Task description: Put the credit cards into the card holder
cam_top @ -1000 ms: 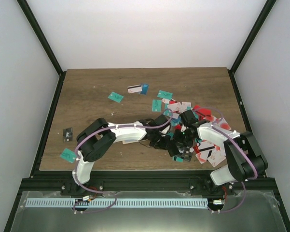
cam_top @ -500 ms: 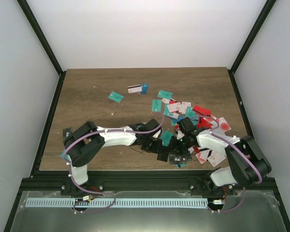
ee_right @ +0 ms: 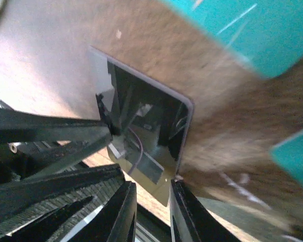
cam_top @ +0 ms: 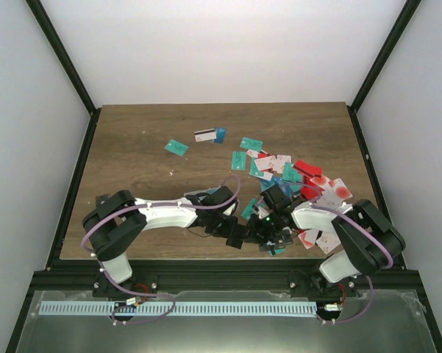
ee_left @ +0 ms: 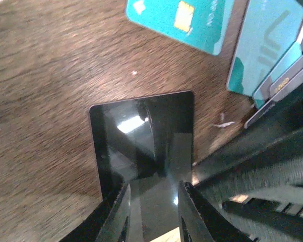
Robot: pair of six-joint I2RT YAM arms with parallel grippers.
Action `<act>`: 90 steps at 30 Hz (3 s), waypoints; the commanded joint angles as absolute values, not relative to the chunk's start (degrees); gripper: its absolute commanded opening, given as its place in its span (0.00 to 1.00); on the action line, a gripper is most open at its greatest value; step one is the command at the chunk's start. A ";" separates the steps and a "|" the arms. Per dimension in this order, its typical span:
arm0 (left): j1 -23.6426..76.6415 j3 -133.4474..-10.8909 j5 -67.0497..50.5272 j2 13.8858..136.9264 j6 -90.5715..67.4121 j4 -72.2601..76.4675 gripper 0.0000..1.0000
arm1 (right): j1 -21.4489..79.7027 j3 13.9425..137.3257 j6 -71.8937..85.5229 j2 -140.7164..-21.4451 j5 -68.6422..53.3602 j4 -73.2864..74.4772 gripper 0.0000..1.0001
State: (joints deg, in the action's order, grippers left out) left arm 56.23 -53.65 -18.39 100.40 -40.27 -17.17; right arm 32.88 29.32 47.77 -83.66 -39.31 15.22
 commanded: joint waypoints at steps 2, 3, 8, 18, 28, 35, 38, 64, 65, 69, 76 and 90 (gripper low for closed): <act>57.42 -50.56 -18.73 98.63 -41.78 -16.54 0.29 | 39.24 26.76 51.46 -88.85 -32.65 17.83 0.23; 57.78 -49.97 -18.61 98.21 -41.95 -16.49 0.29 | 40.08 26.72 52.10 -88.86 -32.43 17.63 0.23; 59.64 -45.27 -18.17 95.11 -44.86 -14.23 0.29 | 44.25 27.07 54.32 -88.92 -31.60 17.56 0.23; 65.99 -38.98 -16.10 87.15 -51.97 -12.74 0.29 | 50.80 27.51 57.80 -85.81 -29.21 20.60 0.23; 65.73 -41.91 -10.73 77.95 -52.03 -21.75 0.30 | 50.81 27.59 57.85 -75.77 -28.62 26.01 0.32; 58.91 -47.72 -11.60 79.84 -44.17 -24.84 0.35 | 50.76 28.01 63.33 -66.85 -22.19 29.69 0.38; 56.05 -50.72 -12.44 83.59 -38.69 -25.60 0.39 | 50.75 26.98 66.15 -63.70 -21.13 29.99 0.46; 54.70 -53.69 -25.80 104.02 -29.61 -15.81 0.44 | 50.80 14.09 76.62 -56.51 -27.44 15.99 0.68; 55.27 -53.24 -25.61 104.02 -29.99 -15.37 0.44 | 50.80 14.00 76.76 -56.44 -27.09 15.77 0.69; 57.15 -50.73 -25.30 103.52 -32.23 -12.90 0.44 | 50.80 13.29 77.90 -55.58 -25.43 15.37 0.69; 60.14 -47.19 -24.51 100.95 -36.89 -9.54 0.43 | 50.80 9.39 80.42 -53.92 -24.54 10.36 0.69; 57.84 -55.75 -14.27 99.48 -33.76 -17.90 0.46 | 50.80 8.39 80.87 -51.49 -21.22 13.00 0.68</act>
State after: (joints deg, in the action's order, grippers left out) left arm 59.18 -51.88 -18.20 98.50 -35.70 -14.22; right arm 50.76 9.80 80.47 -52.60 -25.28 11.29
